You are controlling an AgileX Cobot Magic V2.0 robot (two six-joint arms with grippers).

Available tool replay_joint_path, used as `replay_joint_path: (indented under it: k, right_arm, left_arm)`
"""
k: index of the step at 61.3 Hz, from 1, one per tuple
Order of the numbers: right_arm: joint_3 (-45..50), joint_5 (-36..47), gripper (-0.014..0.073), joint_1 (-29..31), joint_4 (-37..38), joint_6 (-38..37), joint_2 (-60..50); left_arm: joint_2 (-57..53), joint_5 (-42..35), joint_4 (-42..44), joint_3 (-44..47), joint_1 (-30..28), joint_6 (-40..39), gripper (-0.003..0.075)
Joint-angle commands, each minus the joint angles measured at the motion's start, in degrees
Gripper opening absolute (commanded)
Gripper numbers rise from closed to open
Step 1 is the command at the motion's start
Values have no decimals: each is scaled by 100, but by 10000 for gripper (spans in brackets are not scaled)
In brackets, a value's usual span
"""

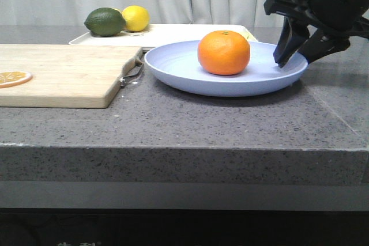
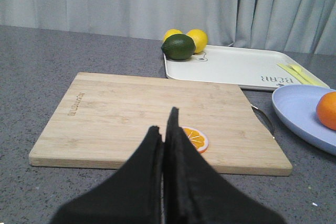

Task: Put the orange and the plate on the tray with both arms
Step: 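Move the right gripper to the rim of the blue plate, then grip the plate rim with the right gripper and lift it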

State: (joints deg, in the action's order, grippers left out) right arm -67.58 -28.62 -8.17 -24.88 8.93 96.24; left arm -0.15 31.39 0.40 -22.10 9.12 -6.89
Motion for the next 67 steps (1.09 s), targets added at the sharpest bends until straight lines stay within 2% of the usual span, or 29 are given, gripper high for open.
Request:
replay_joint_path:
  k: [1,10,15,36,67]
  right_arm:
    - [-195,189,167,-1,-124,50,-231]
    - [-195,182,-23,-1,-124,50,-231]
    - [-195,155,-73,-1,-166,50,-231]
    - [-667,-510,-62,6,-407,50,-231]
    - [-2025,-1330,-62,17,-1077,0,164]
  left_arm:
    - [69,-507,-40,-145,-5,-49,-18]
    - [69,-507,-40,-145,-5,-49,-18]
    - [69,-507,-40,-145,-5,-49,-18]
    - [69,-507,-40,-145,-5,-49,-18]
    - [69,-507,-40,-145,-5,-49,-18]
